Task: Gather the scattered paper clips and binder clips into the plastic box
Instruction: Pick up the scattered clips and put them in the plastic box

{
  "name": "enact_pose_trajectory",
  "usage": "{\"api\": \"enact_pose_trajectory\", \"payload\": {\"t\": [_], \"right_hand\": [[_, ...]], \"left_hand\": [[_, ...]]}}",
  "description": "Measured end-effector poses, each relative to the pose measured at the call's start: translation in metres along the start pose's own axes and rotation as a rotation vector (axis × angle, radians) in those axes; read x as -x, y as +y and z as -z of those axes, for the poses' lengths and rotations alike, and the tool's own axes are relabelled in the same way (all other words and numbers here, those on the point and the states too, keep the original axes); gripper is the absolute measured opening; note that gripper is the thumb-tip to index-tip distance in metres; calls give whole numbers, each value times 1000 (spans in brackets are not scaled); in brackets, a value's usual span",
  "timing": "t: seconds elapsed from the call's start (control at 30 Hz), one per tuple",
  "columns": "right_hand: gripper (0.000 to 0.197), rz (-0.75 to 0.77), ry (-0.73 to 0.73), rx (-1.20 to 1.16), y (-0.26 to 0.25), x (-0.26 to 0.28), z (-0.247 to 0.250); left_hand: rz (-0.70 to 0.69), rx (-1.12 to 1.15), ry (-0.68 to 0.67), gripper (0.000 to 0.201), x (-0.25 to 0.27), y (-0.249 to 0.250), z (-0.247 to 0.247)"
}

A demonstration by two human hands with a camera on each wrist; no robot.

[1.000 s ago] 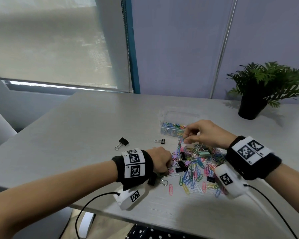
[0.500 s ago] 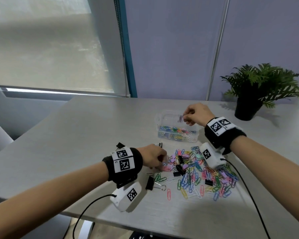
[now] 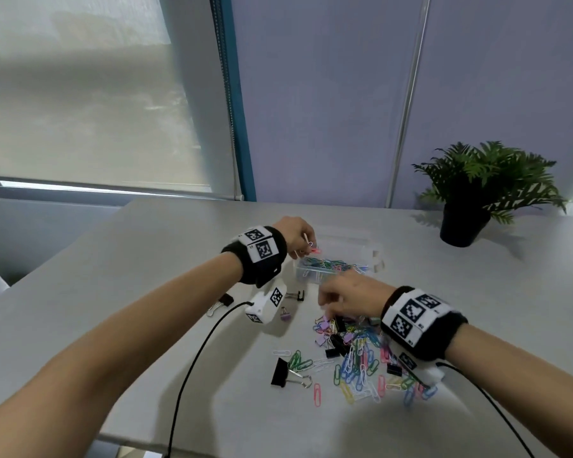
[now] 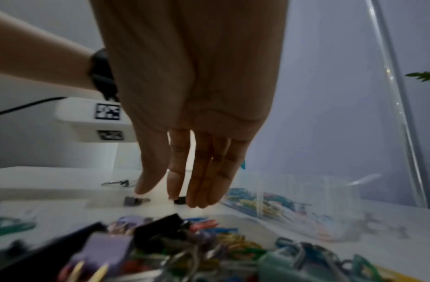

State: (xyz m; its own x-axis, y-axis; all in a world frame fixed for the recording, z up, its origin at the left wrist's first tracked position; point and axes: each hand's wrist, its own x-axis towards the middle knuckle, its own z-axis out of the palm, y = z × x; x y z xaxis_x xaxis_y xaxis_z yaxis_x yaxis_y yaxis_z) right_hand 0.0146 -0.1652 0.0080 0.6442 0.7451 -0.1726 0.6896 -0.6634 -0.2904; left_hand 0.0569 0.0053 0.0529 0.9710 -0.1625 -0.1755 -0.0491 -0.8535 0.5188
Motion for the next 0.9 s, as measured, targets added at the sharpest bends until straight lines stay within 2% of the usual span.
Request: {"api": "enact_pose_trajectory", "payload": {"t": [0.13, 0.27, 0.43, 0.57, 0.73, 0.83, 0.9], "right_hand": [[28, 17, -72, 65, -8, 5, -13], [19, 24, -41, 76, -9, 4, -17], [7, 24, 16, -36, -4, 4, -14], [11, -45, 49, -198, -2, 2, -4], [11, -104, 81, -296, -16, -13, 4], [8, -99, 114, -220, -23, -20, 2], [11, -80, 130, -157, -26, -24, -1]], "left_hand": [[42, -59, 8, 19, -20, 0, -12], [51, -67, -2, 23, -22, -6, -22], [-43, -92, -2, 21, 3, -15, -8], [-108, -137, 14, 17, 36, -31, -1], [-145, -209, -197, 16, 78, -42, -20], [-156, -223, -307, 12, 95, -38, -40], [-117, -269, -333, 23, 101, -34, -53]]}}
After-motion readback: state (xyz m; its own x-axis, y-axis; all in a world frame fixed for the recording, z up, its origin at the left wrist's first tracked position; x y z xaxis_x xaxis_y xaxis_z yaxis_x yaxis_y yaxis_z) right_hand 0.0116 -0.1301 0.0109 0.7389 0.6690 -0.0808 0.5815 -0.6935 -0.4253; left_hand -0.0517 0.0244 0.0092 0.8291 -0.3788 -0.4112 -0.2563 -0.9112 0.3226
